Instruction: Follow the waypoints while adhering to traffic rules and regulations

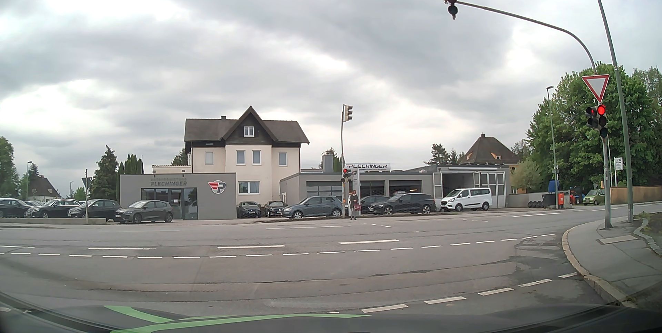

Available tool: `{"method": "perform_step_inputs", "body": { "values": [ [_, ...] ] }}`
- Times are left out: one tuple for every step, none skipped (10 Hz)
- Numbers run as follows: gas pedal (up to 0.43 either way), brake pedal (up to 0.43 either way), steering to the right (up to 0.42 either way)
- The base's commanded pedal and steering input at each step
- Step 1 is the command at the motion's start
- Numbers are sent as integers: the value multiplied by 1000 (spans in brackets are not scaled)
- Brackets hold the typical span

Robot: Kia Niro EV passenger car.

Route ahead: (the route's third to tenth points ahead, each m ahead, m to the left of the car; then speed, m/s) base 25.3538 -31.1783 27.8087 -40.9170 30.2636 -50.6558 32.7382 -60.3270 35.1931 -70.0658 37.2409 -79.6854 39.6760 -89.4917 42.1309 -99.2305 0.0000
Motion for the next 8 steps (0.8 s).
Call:
{"method": "perform_step_inputs", "body": {
  "values": [
    [0,287,101],
    [0,287,101],
    [0,287,101],
    [0,287,101],
    [0,287,101],
    [0,287,101],
    [0,287,101],
    [0,287,101]
  ]
}}
